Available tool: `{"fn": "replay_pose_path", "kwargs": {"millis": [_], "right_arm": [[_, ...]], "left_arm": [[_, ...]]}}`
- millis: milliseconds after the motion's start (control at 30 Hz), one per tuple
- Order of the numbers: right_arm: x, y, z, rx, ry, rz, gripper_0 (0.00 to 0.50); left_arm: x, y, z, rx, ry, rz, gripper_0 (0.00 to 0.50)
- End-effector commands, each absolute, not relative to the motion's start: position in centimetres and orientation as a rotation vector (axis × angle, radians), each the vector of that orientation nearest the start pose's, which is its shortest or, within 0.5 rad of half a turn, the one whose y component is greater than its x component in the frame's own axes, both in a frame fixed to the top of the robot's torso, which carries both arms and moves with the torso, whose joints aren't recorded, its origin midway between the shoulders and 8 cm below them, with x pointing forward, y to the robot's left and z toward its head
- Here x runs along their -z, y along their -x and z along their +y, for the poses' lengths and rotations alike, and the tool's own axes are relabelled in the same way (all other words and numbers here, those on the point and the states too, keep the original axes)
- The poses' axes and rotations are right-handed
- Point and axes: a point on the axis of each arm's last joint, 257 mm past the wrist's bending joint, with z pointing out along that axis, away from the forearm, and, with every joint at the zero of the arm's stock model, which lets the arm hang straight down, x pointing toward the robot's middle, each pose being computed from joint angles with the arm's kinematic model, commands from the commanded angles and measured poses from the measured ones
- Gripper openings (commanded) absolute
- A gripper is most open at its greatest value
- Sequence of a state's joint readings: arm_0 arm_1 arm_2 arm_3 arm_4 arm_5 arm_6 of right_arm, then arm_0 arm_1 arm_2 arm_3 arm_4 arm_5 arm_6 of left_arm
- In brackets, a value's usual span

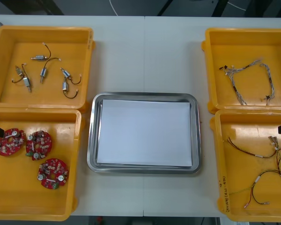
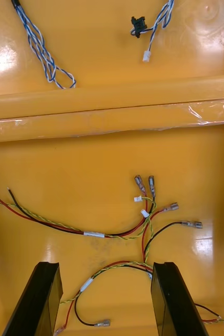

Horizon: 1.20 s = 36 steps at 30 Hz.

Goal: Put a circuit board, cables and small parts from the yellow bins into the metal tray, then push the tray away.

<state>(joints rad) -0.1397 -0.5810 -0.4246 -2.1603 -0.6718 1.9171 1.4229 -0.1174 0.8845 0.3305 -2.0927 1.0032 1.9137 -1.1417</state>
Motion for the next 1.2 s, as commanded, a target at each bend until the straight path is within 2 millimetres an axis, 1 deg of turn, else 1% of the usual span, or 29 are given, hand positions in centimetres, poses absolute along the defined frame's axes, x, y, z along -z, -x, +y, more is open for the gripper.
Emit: {"fn": "replay_pose_path", "kwargs": {"millis": [33,167,333,400,567,800,933,1100,1200], "right_arm": [[17.9,-36.6,-40.4,0.035,-0.124,2.629,0.5],[17.6,-36.4,-40.6,0.025,-0.11,2.62,0.5],[17.2,-36.1,-40.7,0.036,-0.075,2.613,0.5],[17.4,-35.1,-40.9,0.066,-0.037,2.624,0.5],[18.3,-32.8,-42.1,0.125,-0.002,2.672,0.5],[19.6,-29.8,-42.5,0.065,0.032,2.735,0.5],[19.8,-29.5,-42.9,0.05,0.065,2.712,0.5],[20.3,-29.4,-44.1,0.106,0.18,2.675,0.5],[20.7,-29.3,-44.6,0.121,0.195,2.659,0.5]], "left_arm": [[18.7,-34.8,40.6,0.042,0.187,2.809,0.5],[19.3,-35.7,40.8,0.061,0.199,2.76,0.5],[20.0,-36.4,40.8,0.078,0.202,2.718,0.5],[20.7,-37.0,40.6,0.094,0.203,2.681,0.5],[21.4,-37.6,40.7,0.096,0.205,2.641,0.5],[22.1,-38.2,41.2,0.084,0.202,2.597,0.5],[22.4,-38.5,41.3,0.075,0.197,2.576,0.5],[23.0,-39.2,41.7,0.012,0.171,2.55,0.5],[23.5,-39.6,42.0,-0.026,0.166,2.531,0.5]]}}
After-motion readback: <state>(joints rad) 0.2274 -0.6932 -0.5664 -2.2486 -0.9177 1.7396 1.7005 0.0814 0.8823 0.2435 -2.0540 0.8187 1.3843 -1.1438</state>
